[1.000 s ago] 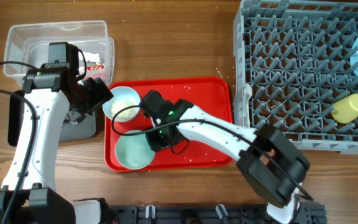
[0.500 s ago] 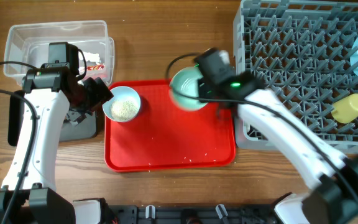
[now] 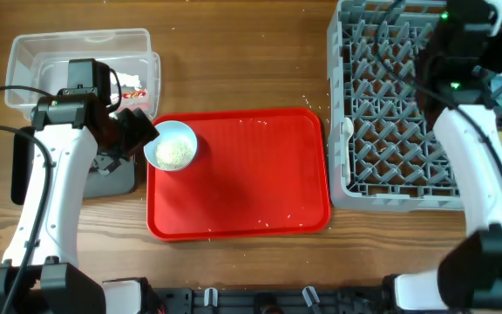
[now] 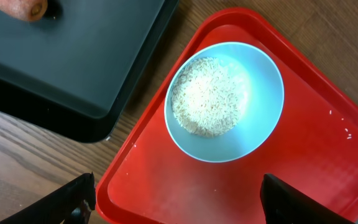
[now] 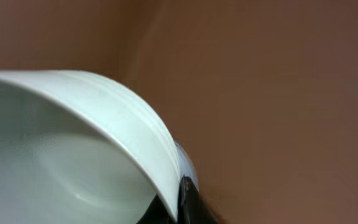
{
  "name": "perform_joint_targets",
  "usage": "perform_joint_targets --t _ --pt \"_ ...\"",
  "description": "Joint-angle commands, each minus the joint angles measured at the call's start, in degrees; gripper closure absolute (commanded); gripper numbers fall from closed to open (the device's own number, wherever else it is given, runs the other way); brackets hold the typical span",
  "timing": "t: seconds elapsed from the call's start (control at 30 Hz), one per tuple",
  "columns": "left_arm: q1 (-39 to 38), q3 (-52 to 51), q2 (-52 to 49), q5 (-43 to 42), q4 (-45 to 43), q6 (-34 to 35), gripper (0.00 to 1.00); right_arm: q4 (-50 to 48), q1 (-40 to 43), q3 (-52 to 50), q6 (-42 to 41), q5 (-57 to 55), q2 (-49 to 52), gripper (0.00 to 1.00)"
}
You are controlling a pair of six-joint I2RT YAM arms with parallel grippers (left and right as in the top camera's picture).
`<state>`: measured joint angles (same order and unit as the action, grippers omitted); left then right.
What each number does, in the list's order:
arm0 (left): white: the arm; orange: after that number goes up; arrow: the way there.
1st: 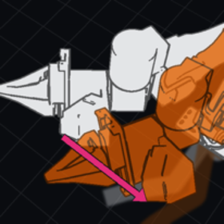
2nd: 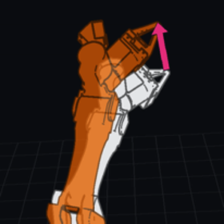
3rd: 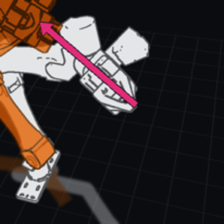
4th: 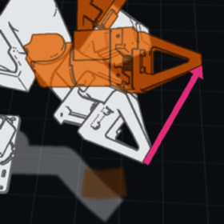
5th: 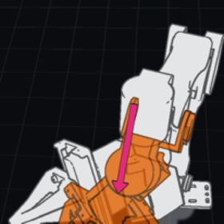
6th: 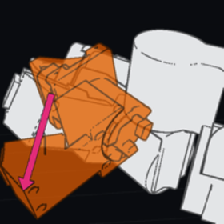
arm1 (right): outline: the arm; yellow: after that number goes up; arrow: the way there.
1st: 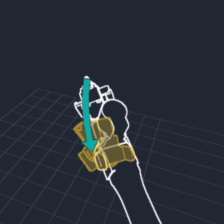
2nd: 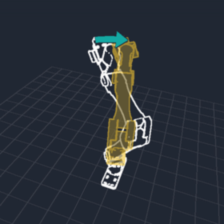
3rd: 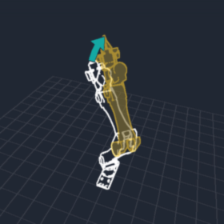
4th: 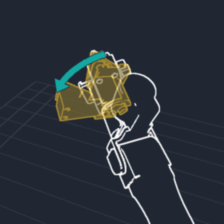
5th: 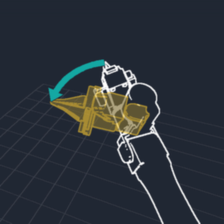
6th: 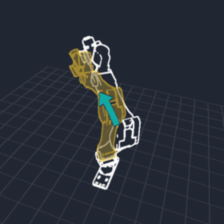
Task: Sort waste into correct bins and load items into the dishwasher rack
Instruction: 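Carry the green bowl into the dish rack and release it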
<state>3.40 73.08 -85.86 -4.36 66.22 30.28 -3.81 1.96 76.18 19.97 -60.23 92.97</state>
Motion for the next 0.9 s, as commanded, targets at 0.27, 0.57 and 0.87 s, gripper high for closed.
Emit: perform_joint_targets --t 0.27,0.57,0.87 --pt "0.2 0.0 -0.3 0.3 -0.1 0.2 0.16 -18.1 9.5 0.1 20.1 -4.1 22.0 0.96" --pt "0.2 0.0 -0.3 0.3 -1.2 0.1 0.15 -6.1 4.2 0.1 12.7 -4.3 25.7 0.77" --pt "0.2 0.0 -0.3 0.3 -1.3 0.1 0.15 3.6 -1.4 0.1 6.6 -1.2 22.5 0.13"
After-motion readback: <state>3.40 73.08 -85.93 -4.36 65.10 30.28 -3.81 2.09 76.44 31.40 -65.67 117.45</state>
